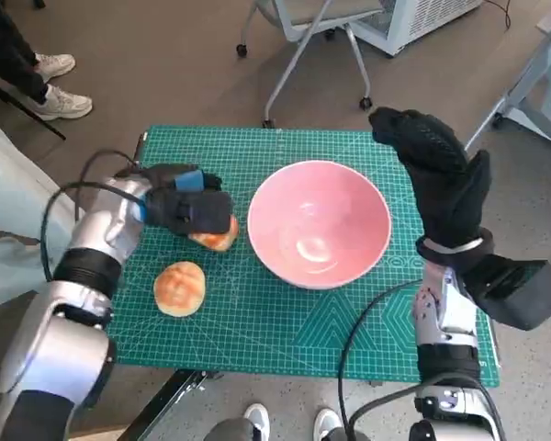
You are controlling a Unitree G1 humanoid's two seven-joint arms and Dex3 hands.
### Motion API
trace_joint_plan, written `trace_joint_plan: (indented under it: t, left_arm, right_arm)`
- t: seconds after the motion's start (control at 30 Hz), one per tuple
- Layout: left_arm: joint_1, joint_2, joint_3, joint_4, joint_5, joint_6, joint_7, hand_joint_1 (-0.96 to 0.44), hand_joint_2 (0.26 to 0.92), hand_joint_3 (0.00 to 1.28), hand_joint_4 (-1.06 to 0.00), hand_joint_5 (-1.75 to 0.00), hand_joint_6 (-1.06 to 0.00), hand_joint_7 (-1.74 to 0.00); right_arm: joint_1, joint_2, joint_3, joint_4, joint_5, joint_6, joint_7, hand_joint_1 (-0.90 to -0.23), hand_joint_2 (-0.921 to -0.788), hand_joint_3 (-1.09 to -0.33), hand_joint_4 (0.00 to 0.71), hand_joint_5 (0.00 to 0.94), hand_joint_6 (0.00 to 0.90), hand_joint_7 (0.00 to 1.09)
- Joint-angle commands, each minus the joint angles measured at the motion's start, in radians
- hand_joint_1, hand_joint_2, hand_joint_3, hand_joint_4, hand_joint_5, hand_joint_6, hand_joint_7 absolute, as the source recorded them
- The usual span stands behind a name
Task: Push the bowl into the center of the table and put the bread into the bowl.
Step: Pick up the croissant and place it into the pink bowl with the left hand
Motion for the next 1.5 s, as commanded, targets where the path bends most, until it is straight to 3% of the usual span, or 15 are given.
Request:
trace_joint_plan:
  t: [0.03,0.23,0.5,0.8,1.17,1.5]
  left_arm:
    - [0.032,0.059,0.083,-0.245,-0.056,0.030,-0.013,0.00,0.919,0.04,-0.75,-1.16,-0.63,-1.11]
    - [0.114,0.096,0.174,-0.507,-0.101,0.052,0.001,0.00,0.918,0.03,-0.77,-1.10,-0.65,-1.12]
    - [0.160,0.092,0.253,-0.722,-0.133,0.082,0.008,0.00,0.917,0.02,-0.78,-1.05,-0.66,-1.15]
    - [0.170,0.049,0.250,-0.859,-0.134,0.120,-0.011,0.00,0.912,0.01,-0.80,-1.02,-0.67,-1.15]
    - [0.108,-0.031,0.163,-0.797,-0.114,0.108,-0.051,0.00,0.913,0.01,-0.81,-1.05,-0.67,-1.10]
    - [0.034,-0.129,0.078,-0.562,-0.099,0.013,-0.034,0.00,0.913,0.01,-0.78,-1.03,-0.69,-1.14]
  right_arm:
    - [0.025,-0.003,-0.003,0.014,0.002,0.005,0.010,-0.704,-0.921,-0.715,0.189,0.001,0.014,0.60]
    - [0.025,-0.002,-0.003,0.016,-0.001,0.000,0.009,-0.704,-0.921,-0.714,0.190,0.001,0.016,0.60]
    - [0.020,-0.002,-0.005,0.029,-0.002,-0.010,0.012,-0.699,-0.921,-0.715,0.190,0.001,0.016,0.60]
    - [0.018,-0.002,-0.005,0.036,-0.002,-0.020,0.015,-0.689,-0.921,-0.714,0.192,0.002,0.019,0.60]
    - [0.022,-0.001,-0.004,0.031,0.000,-0.023,0.016,-0.695,-0.921,-0.712,0.194,0.002,0.022,0.59]
    - [0.031,-0.006,-0.008,0.018,0.003,-0.018,0.015,-0.700,-0.921,-0.712,0.194,0.002,0.024,0.59]
